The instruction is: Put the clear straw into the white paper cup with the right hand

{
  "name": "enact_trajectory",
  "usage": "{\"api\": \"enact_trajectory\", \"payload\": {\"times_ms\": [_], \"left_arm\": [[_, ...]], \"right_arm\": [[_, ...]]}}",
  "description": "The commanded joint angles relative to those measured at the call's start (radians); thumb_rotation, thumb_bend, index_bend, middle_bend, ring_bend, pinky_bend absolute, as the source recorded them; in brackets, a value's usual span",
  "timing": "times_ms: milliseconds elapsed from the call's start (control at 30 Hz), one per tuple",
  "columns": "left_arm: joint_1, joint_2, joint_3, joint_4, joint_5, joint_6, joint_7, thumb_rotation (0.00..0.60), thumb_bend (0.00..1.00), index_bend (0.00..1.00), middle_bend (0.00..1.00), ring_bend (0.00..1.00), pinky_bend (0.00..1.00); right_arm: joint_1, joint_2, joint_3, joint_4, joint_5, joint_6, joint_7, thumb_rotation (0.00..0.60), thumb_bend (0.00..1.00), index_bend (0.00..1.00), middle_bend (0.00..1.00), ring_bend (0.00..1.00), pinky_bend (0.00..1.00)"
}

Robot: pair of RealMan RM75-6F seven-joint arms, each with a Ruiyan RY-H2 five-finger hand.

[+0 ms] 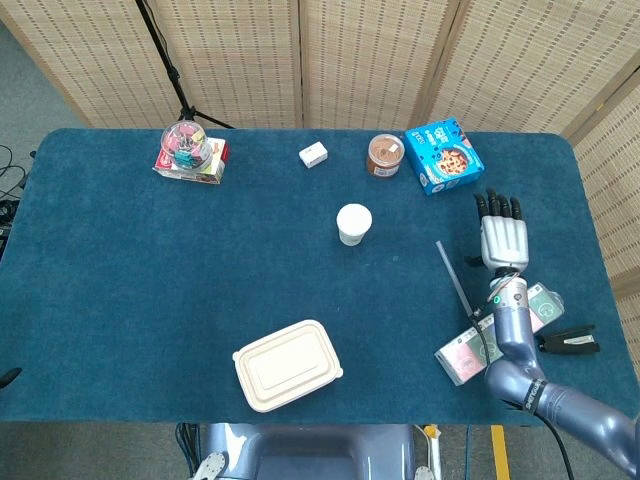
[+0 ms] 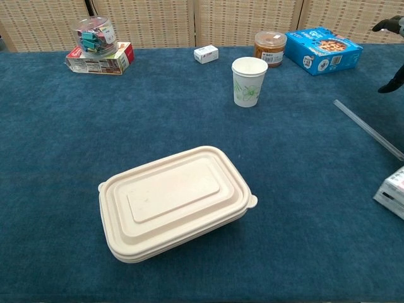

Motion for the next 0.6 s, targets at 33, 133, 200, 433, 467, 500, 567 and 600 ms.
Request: {"api": "enact_trajectory", "payload": {"times_ms": [33,133,200,433,467,500,567,600], "left_arm": [[0.000,0.001,0.000,0.000,-0.001,0.000,-0.003,0.600,0.00,0.00,0.00,0.00,0.00],[0.001,0.002,0.000,0.001,-0.002,0.001,-0.008,0.600,0.00,0.00,0.00,0.00,0.00],[0.002,0.002,0.000,0.002,-0.002,0.002,-0.011,0.600,0.00,0.00,0.00,0.00,0.00],[-0.003,0.003,-0.003,0.002,-0.011,-0.010,-0.012,0.600,0.00,0.00,0.00,0.00,0.00],[-0.004,0.004,-0.003,0.001,-0.012,-0.012,-0.011,0.600,0.00,0.00,0.00,0.00,0.00],[-0.004,0.004,-0.004,0.000,-0.013,-0.014,-0.011,0.600,0.00,0.00,0.00,0.00,0.00],[-0.004,0.004,-0.004,-0.001,-0.014,-0.014,-0.012,0.600,0.00,0.00,0.00,0.00,0.00],[-0.004,0.004,-0.005,-0.001,-0.017,-0.014,-0.013,0.600,0.00,0.00,0.00,0.00,0.00]], "right_arm": [[0.018,-0.048,0.013,0.076,0.002,0.010,0.017,0.600,0.00,0.00,0.00,0.00,0.00],[0.025,-0.087,0.014,0.137,-0.006,0.011,0.037,0.600,0.00,0.00,0.00,0.00,0.00],[0.029,-0.106,0.014,0.169,-0.006,0.004,0.046,0.600,0.00,0.00,0.00,0.00,0.00],[0.048,-0.176,0.012,0.288,-0.010,-0.053,0.079,0.600,0.00,0.00,0.00,0.00,0.00],[0.049,-0.181,0.011,0.296,-0.013,-0.058,0.082,0.600,0.00,0.00,0.00,0.00,0.00],[0.051,-0.189,0.008,0.308,-0.019,-0.063,0.084,0.600,0.00,0.00,0.00,0.00,0.00],[0.055,-0.199,0.006,0.325,-0.027,-0.071,0.089,0.600,0.00,0.00,0.00,0.00,0.00],[0.057,-0.205,0.006,0.334,-0.031,-0.075,0.092,0.600,0.00,0.00,0.00,0.00,0.00]]}}
